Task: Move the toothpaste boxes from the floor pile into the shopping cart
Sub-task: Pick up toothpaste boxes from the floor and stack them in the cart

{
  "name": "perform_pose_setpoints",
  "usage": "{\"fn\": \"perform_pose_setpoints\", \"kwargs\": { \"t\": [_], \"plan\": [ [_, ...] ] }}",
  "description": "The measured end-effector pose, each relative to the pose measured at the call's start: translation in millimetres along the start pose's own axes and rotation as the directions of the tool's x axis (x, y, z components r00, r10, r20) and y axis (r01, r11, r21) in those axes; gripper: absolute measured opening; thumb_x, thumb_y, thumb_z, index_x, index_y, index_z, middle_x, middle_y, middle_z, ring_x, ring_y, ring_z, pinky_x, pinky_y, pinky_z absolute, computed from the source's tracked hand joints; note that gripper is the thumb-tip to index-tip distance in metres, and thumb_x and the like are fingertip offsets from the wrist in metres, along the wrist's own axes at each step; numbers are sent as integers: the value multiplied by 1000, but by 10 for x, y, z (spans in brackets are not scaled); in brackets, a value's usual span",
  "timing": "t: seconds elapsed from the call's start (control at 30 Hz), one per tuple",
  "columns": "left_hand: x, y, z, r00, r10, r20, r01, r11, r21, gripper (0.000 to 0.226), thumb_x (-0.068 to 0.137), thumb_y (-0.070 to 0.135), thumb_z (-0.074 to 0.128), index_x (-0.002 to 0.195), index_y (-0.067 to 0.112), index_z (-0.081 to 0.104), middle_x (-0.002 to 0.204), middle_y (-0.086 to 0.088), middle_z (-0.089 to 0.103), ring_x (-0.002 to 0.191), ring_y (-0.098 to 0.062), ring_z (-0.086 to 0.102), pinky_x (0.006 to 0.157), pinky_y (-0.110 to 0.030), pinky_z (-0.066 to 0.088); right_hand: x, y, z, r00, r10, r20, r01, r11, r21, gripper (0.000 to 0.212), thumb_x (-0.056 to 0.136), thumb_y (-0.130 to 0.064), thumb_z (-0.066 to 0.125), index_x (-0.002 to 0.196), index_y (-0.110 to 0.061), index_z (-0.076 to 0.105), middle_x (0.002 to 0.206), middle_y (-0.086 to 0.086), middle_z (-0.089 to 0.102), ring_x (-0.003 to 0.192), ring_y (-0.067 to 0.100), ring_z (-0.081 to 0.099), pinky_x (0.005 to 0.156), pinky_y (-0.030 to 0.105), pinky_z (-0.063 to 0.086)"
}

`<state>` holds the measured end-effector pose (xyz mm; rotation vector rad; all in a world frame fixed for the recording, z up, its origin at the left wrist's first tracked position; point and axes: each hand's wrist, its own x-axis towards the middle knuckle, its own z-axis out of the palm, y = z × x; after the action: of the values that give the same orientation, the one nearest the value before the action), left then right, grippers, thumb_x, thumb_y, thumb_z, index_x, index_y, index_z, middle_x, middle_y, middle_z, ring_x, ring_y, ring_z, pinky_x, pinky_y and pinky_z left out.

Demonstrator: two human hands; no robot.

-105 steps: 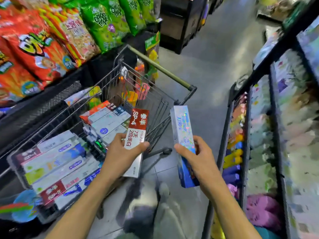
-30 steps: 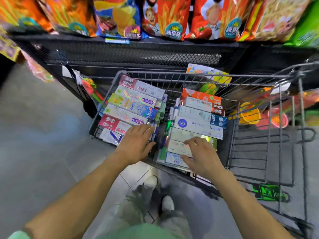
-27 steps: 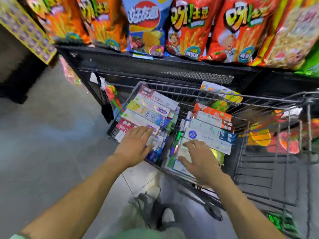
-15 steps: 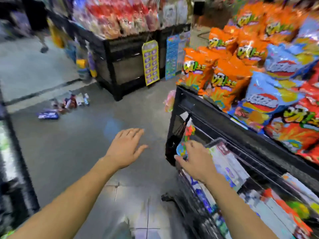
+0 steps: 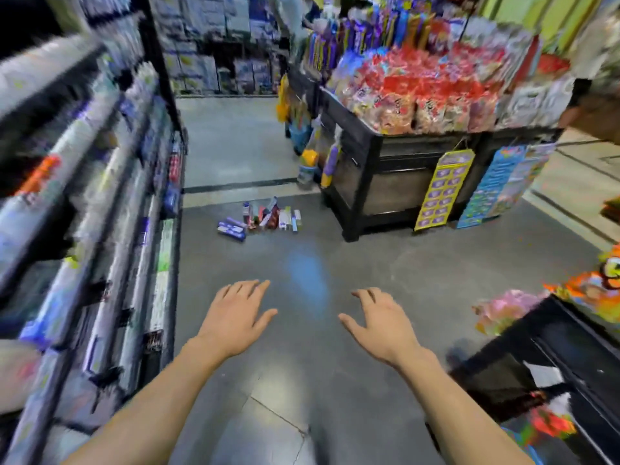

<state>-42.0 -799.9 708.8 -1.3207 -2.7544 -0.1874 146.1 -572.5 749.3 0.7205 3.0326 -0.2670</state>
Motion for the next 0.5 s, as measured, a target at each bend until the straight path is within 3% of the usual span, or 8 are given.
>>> {"fn": "perform_pose_setpoints", "kwargs": {
  "t": [0.5],
  "plan": [
    [2476,-1560,323,967,-248,58,246,968,45,82,89,67,15,145,18,50,141,-4,57,131,-24,51,109,-42,39,3765,-324,150,965,-233,120,241,968,-62,66,97,-62,39,149,-21,38,149,5,42,136,27,39,111,39,36]
  ]
}}
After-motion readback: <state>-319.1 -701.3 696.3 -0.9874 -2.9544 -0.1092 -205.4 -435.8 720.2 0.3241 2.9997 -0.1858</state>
